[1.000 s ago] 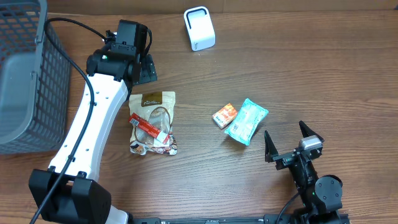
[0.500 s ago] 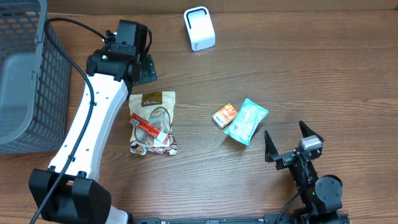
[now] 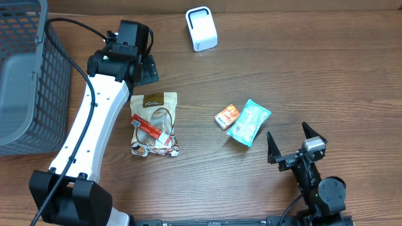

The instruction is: Scan the item barcode

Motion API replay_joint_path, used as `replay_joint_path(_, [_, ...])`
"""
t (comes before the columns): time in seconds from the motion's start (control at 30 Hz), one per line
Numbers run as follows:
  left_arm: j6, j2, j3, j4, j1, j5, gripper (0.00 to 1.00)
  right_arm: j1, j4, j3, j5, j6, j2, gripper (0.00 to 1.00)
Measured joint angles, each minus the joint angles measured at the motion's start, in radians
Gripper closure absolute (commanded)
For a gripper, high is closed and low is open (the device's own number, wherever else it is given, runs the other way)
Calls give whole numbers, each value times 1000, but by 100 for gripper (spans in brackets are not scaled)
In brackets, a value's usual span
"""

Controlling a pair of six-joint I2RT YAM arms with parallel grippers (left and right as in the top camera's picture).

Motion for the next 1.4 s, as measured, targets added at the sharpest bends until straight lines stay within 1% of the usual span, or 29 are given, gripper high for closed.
replay_joint_path(0.5, [0,0,0,0,0,0,0,0,5,0,-11,0,0,0])
replay_joint_path(0.63, [0,0,0,0,0,0,0,0,11,0,-68,1,0,0])
replay_joint_path(0.87, [0,0,0,0,0,0,0,0,10,0,-131,67,0,0])
replay_joint_path(0.97, [0,0,0,0,0,0,0,0,-43,31,-130,116,0,0])
replay_joint_path(1.07, [0,0,0,0,0,0,0,0,-133,126,-115,160,10,0])
replay_joint_path(1.2, [0,0,0,0,0,0,0,0,-293,354,-68,198,70,0])
replay_joint_path(1.23, [0,0,0,0,0,-1,0,0,-335,437,-51,204,108,0])
replay_joint_path(1.33, [0,0,0,0,0,-5,0,0,-432,610,-34,214,219,0])
replay_joint_path(1.4, [0,0,0,0,0,-7,0,0,-531,760,-26,218,343,0])
